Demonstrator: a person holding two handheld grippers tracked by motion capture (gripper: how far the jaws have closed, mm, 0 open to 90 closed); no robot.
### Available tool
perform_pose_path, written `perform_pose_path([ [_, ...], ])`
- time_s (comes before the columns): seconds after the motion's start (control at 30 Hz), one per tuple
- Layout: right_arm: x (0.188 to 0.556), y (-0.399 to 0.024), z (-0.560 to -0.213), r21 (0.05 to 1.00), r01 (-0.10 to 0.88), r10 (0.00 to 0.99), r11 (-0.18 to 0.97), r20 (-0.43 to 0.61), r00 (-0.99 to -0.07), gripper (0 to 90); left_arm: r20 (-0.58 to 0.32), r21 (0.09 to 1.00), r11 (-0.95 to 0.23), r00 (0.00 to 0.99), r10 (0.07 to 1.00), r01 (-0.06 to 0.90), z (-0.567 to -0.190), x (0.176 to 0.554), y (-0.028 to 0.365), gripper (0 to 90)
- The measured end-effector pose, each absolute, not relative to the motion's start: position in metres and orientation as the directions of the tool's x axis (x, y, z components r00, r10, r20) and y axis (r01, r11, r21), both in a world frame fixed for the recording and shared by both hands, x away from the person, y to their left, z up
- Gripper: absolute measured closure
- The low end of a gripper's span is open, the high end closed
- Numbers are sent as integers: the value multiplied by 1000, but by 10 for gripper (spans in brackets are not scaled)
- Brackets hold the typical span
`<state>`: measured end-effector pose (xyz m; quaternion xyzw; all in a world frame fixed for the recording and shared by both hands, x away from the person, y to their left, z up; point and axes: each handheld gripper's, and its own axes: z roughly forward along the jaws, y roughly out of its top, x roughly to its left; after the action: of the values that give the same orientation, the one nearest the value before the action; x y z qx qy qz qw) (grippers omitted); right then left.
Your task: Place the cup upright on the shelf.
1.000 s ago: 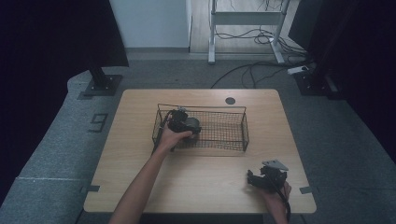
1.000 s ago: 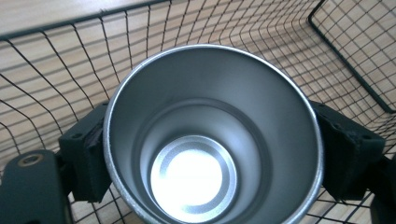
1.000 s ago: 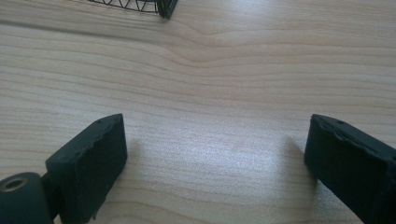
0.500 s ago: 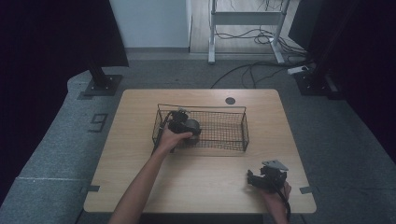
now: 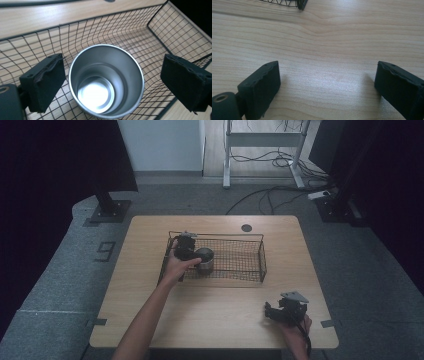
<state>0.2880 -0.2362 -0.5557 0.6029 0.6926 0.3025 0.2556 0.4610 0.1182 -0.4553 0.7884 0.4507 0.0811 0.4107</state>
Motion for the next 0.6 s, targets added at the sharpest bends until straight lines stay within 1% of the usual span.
perform_pose_path([
  [0.23,288,-236,-556,727,680,990,91,11,-143,65,-226,747,-259,601,767,612,-444,449,127,69],
  [0.6,288,-236,-556,726,681,990,91,10,-144,65,-240,779,-237,626,742,580,-435,423,152,87],
])
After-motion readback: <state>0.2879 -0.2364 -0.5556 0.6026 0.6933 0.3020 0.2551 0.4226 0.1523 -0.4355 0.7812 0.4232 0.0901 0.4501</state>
